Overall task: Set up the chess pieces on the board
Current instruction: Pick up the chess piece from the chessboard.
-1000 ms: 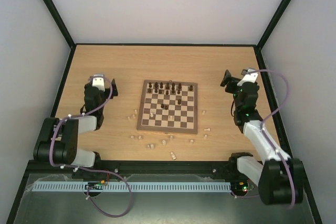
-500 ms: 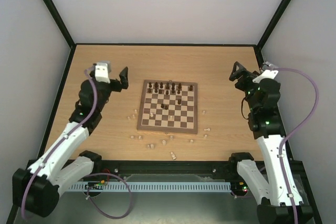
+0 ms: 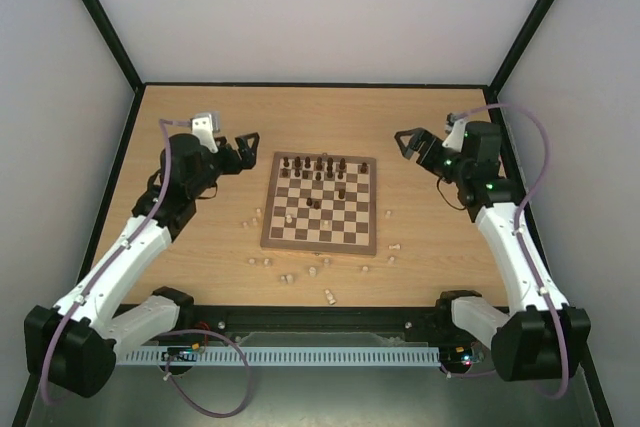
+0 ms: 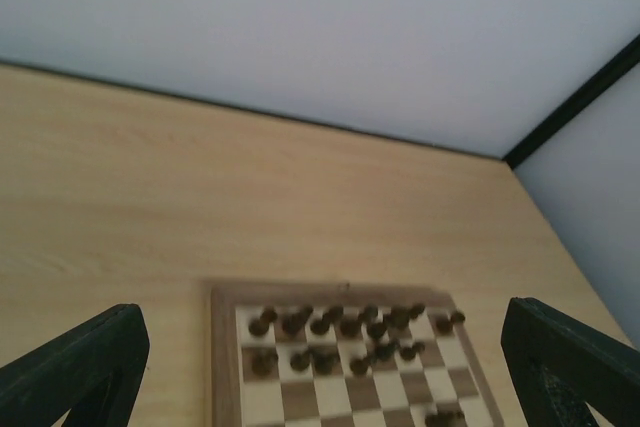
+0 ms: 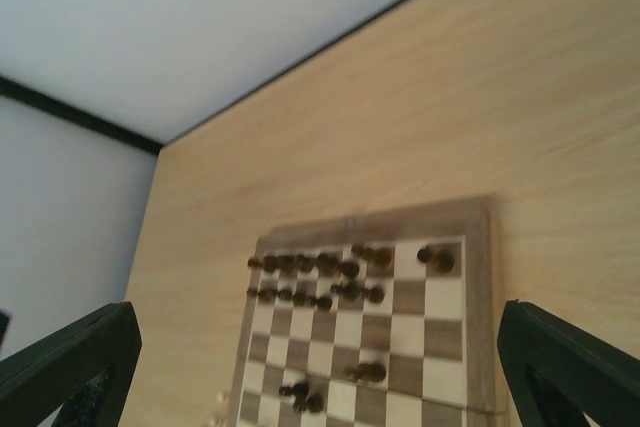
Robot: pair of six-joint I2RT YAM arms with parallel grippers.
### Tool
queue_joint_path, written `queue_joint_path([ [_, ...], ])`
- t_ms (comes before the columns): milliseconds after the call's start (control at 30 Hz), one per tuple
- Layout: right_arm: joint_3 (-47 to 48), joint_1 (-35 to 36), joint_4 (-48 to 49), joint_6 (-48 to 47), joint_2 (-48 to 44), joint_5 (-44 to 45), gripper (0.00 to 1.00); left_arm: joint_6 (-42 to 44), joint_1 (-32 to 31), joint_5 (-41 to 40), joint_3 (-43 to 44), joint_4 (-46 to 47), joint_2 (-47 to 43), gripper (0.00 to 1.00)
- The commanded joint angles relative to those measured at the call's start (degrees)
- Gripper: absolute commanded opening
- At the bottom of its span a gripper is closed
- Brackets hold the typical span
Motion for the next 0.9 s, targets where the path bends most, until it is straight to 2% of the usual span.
queue_joint_path([
  [0,-2.65,0.11,3.53,0.5,2.01,-11.45,0.99,-3.23,-0.31,6.18,-2.23,0.63,1.23,1.0],
  [100,-0.69,3.17,0.33,-1.95,4.26,-6.44,0.99,-6.37,-0.18,5.93,-2.13,0.3,3.77,1.0],
  [233,4.53,13.29,-4.16,-4.44,8.23,6.48,1.0,-5.81,0.7,15.45,-1.6,4.09,9.15,1.0],
  [467,21.02,27.52,-14.45,-9.45,23.04,27.66,0.99,-7.0,-1.07,11.61,-5.11,7.16,7.38,1.0],
  [567,23.64,29.06,-16.72,-10.16,28.94,29.24,0.99,-5.45,-3.55,5.37,-8.25,8.9,4.99,0.99],
  [667,21.6,29.57,-15.15,-10.2,31.24,30.47,1.0,-4.8,-4.82,0.56,-7.54,6.33,4.98,1.0],
  [867,19.79,30.61,-15.78,-10.63,33.07,31.33,0.87,-2.09,-9.17,-5.68,-5.79,4.08,6.85,1.0],
])
